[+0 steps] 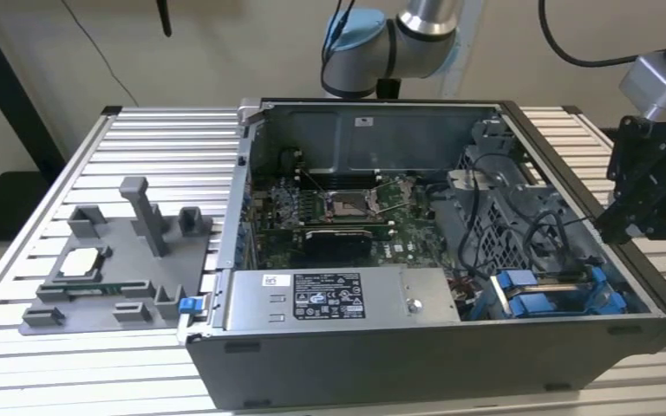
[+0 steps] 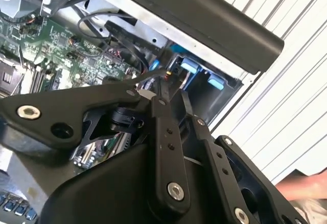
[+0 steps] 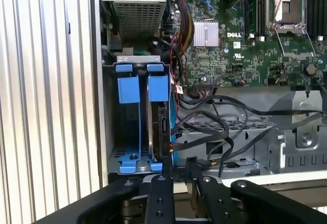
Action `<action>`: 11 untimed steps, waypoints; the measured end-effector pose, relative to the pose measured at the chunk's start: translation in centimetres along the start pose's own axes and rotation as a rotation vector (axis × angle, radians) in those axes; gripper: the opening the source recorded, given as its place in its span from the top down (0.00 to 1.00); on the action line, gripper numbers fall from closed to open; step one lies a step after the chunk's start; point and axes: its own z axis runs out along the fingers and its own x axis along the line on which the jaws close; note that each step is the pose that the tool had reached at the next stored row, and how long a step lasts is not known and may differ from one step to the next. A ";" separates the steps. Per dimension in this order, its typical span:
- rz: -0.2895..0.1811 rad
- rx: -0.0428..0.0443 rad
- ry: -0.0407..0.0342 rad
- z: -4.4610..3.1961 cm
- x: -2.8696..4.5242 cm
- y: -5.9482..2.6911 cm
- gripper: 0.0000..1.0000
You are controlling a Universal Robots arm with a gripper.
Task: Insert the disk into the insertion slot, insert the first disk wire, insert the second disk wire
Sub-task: 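Insert the first disk wire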
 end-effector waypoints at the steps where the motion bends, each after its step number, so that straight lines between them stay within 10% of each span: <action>1: 0.000 -0.0004 -0.0001 0.00 -0.03 -0.29 0.00; 4: 0.000 -0.0014 -0.0037 0.00 -0.10 -0.86 0.00; 8: 0.000 -0.0038 -0.0393 0.00 -0.13 -1.22 0.00; 11: 0.001 -0.0121 -0.0470 0.16 -0.13 -1.70 0.00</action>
